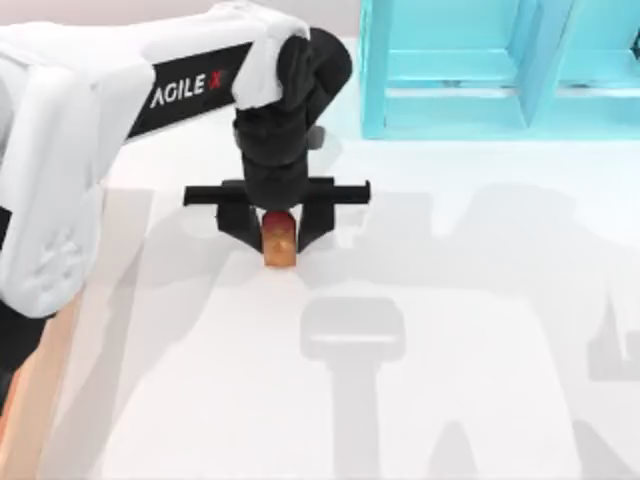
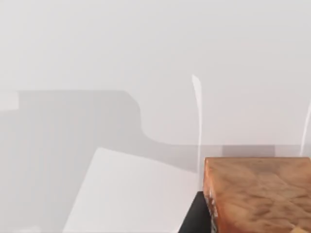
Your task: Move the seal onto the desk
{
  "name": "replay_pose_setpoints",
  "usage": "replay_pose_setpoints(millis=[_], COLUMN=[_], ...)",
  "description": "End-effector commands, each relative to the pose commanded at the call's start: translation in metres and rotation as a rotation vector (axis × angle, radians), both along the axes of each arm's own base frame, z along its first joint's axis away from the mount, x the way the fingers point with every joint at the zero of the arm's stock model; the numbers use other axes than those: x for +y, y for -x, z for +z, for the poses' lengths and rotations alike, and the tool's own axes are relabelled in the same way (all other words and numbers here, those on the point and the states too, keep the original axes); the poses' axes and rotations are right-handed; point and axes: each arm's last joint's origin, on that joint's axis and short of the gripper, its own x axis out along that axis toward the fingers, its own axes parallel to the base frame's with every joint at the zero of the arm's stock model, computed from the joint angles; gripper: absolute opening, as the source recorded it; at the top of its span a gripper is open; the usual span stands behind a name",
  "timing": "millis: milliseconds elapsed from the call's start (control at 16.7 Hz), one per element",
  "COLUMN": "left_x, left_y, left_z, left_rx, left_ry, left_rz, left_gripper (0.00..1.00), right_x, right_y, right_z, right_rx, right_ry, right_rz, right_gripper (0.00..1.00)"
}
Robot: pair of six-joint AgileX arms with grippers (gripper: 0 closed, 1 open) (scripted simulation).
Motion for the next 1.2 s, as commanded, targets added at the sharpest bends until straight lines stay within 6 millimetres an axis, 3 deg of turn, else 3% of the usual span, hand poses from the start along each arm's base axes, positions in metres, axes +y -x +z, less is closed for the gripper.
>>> replay_pose_setpoints(millis=[660, 1200], left_x=[0.0, 0.0005], left_y=[0.0, -0.0003], left_z=[0.0, 0.0002], left_rx=[0.0, 0.0], left_ry=[0.0, 0.0], left_rz=[0.0, 0.001], left_gripper=[0.98, 1.0], right_x=[0.0, 0.0], right_y=[0.0, 0.0], right_z=[0.0, 0.0], right_rx=[0.0, 0.0], right_ry=[0.0, 0.0], right_rz=[0.0, 0.0], right_gripper=[1.0, 1.0])
